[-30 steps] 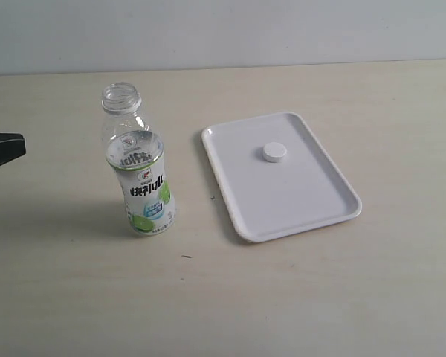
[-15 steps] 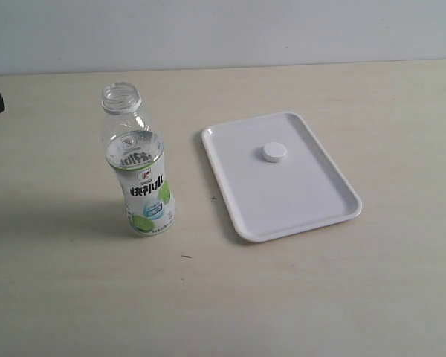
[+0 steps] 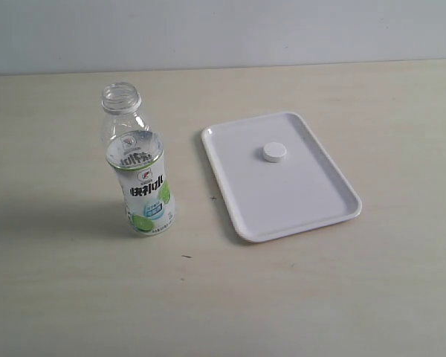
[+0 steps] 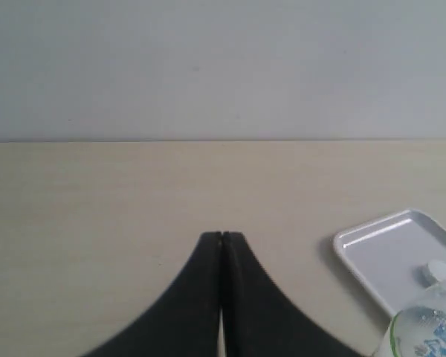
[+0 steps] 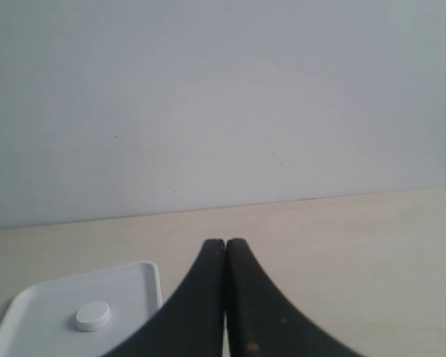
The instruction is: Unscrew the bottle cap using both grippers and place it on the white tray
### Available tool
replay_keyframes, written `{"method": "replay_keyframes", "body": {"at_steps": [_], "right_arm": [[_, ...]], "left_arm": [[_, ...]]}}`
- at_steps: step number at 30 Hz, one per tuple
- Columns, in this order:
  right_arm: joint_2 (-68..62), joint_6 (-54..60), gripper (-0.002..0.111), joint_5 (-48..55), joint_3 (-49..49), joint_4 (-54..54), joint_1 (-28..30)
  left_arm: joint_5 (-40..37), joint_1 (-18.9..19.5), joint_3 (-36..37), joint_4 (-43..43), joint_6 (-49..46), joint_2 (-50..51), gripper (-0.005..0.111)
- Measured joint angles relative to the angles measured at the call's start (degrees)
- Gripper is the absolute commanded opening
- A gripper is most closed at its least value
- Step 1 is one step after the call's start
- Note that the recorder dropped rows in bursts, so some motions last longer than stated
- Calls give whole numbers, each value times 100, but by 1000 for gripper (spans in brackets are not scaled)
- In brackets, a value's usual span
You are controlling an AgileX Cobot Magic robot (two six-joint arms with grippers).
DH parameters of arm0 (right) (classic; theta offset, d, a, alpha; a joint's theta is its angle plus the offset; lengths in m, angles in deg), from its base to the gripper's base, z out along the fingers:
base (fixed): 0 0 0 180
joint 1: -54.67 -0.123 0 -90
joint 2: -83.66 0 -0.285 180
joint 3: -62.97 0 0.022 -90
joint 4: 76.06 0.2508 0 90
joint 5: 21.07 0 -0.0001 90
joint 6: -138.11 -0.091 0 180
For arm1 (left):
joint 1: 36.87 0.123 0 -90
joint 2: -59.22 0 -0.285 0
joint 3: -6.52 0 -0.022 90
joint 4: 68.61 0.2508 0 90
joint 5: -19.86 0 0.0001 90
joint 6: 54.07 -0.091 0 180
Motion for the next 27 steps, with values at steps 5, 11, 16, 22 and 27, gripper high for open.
{"method": "replay_keyframes", "body": {"at_steps": [5,11,16,22,27], "right_arm": [[0,0,0,0,0,0,0],[0,0,0,0,0,0,0],[0,-9,0,0,0,0,0],[0,-9,0,0,0,0,0],[0,-9,0,0,0,0,0]], "left_arm": [[-372,-143,300,-39,356,-517,0],[-859,-143,636,-39,396,-781,0],[-1480,-197,1114,-39,396,-1982,0],[-2144,-665,1986,-39,406,-3792,0],[-2899,-1369,2565,-39,550,-4925,0]]}}
